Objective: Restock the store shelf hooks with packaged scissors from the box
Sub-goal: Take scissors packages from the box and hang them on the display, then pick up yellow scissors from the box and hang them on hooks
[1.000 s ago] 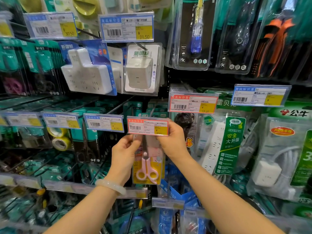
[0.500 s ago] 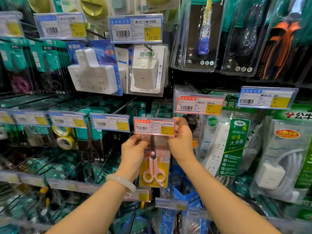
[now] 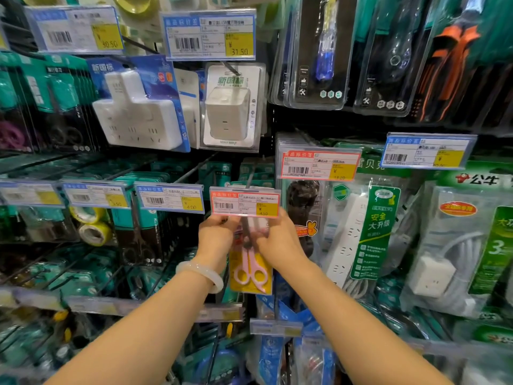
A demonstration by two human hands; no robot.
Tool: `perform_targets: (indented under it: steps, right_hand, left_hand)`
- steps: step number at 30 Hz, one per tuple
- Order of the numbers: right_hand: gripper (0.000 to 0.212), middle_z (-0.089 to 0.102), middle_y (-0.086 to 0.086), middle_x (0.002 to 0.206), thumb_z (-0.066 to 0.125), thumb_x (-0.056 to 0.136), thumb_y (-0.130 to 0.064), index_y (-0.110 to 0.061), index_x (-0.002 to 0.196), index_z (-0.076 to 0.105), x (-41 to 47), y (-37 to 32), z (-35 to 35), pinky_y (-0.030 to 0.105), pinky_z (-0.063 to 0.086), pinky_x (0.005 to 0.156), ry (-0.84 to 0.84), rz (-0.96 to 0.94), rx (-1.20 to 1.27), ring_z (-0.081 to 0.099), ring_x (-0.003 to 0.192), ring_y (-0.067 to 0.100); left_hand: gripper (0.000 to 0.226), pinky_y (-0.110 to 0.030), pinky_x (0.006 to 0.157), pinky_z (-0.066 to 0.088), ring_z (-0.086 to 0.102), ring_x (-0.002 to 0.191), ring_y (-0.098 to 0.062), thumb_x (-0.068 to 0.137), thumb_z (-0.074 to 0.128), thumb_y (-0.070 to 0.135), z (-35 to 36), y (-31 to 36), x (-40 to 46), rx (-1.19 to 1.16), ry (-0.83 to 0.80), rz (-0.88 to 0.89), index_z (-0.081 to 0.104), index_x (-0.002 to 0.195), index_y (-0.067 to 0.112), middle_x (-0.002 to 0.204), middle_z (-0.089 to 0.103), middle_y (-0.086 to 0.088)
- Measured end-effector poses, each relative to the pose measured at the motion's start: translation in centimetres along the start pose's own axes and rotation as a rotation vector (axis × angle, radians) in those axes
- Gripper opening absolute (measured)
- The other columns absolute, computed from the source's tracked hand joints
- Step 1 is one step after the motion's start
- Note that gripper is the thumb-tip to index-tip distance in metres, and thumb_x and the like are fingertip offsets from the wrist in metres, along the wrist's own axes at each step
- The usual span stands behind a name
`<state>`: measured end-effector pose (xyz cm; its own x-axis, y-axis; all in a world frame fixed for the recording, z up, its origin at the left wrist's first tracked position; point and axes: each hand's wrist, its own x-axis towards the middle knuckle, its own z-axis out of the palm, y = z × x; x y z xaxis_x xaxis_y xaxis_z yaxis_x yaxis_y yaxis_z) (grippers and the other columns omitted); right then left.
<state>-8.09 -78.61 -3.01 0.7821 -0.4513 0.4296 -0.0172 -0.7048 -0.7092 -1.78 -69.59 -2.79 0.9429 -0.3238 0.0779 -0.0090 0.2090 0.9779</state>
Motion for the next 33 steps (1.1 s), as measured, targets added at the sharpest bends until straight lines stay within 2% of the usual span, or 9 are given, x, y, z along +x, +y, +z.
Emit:
perform_targets:
  steps: [4,8,10,12,16,21,26,30,33]
  right_hand:
    - [0.054,0.048,0.008,0.124,0.055,0.078,0.003,-0.016,0.127,0.045,0.2,-0.3,0.6,0.038,0.048,0.093,-0.036,0.128,0.033,0.051,0.115,0.026]
    - [0.071,0.019,0.010,0.152,0.061,0.085,-0.008,-0.017,0.145,0.023,-2.1,-0.3,1.0,0.036,0.032,0.108,-0.158,0.130,-0.152,0.030,0.137,0.030]
    - [0.072,0.006,0.011,0.157,0.060,0.088,-0.014,-0.016,0.147,0.018,-4.1,0.0,1.1,0.035,0.025,0.111,-0.224,0.152,-0.185,0.014,0.144,0.030]
    - [0.073,0.007,0.009,0.157,0.060,0.090,-0.018,-0.022,0.148,0.016,-6.4,0.5,0.8,0.032,0.022,0.112,-0.291,0.195,-0.181,0.012,0.145,0.026]
    - [0.061,0.029,0.003,0.148,0.059,0.090,-0.027,-0.018,0.143,0.031,-11.2,2.0,-0.8,0.023,0.025,0.107,-0.338,0.296,-0.299,0.032,0.136,0.018]
    - [0.052,0.041,0.008,0.136,0.061,0.088,-0.022,-0.012,0.135,0.042,-18.7,4.2,-6.0,0.020,0.027,0.101,-0.165,0.547,-0.407,0.040,0.127,0.021]
    - [0.051,0.046,0.015,0.129,0.060,0.088,-0.028,-0.008,0.132,0.044,-27.5,6.5,-12.1,0.035,0.037,0.099,-0.074,0.863,-0.556,0.045,0.121,0.031]
    - [0.038,0.053,0.018,0.116,0.062,0.084,-0.027,-0.006,0.115,0.054,-32.9,8.8,-17.1,0.033,0.038,0.091,0.016,1.035,-0.561,0.050,0.114,0.033]
    - [0.043,0.054,0.014,0.127,0.060,0.087,-0.029,-0.009,0.124,0.053,-36.8,11.1,-20.4,0.032,0.040,0.096,0.107,1.150,-0.532,0.050,0.119,0.029]
  left_hand:
    - [0.014,-0.014,0.063,0.047,0.060,0.080,-0.007,0.092,0.056,0.012,-0.4,-0.1,0.9,0.165,-0.031,0.030,0.064,0.103,0.017,0.093,0.066,0.005]
    - [0.030,-0.039,0.090,0.051,0.063,0.103,-0.027,0.089,0.059,0.017,-1.8,-1.7,-0.2,0.465,-0.125,-0.057,0.057,0.118,0.009,0.115,0.064,-0.013]
    - [0.060,-0.038,0.106,0.038,0.044,0.128,-0.031,0.088,0.060,0.024,-2.8,-2.5,-2.1,0.814,-0.145,0.029,0.035,0.141,0.011,0.139,0.044,-0.015]
    - [0.077,-0.035,0.112,0.022,0.021,0.140,-0.029,0.089,0.059,0.028,-3.8,-3.3,-4.5,1.008,-0.193,0.201,0.013,0.149,0.013,0.153,0.018,-0.013]
    - [0.074,-0.031,0.116,0.010,0.003,0.145,-0.025,0.093,0.051,0.033,-3.8,-4.5,-8.2,1.240,-0.442,0.474,0.006,0.150,0.020,0.158,-0.006,-0.005]
    - [0.068,-0.030,0.116,-0.001,-0.009,0.146,-0.019,0.097,0.041,0.037,2.0,-6.7,-12.6,1.267,-0.876,0.685,0.002,0.150,0.020,0.158,-0.010,-0.002]
    - [0.069,-0.035,0.117,0.005,-0.005,0.147,-0.024,0.094,0.045,0.040,9.5,-10.1,-19.6,1.225,-1.237,0.795,0.009,0.150,0.021,0.159,-0.007,-0.007]
    - [0.065,-0.037,0.118,0.011,0.002,0.146,-0.025,0.093,0.050,0.038,14.4,-11.8,-24.8,1.146,-1.472,0.775,0.018,0.148,0.022,0.159,0.004,-0.008]
    - [0.062,-0.035,0.116,0.017,0.013,0.144,-0.025,0.091,0.054,0.038,17.8,-13.3,-28.1,1.105,-1.587,0.774,0.027,0.144,0.022,0.156,0.015,-0.007]
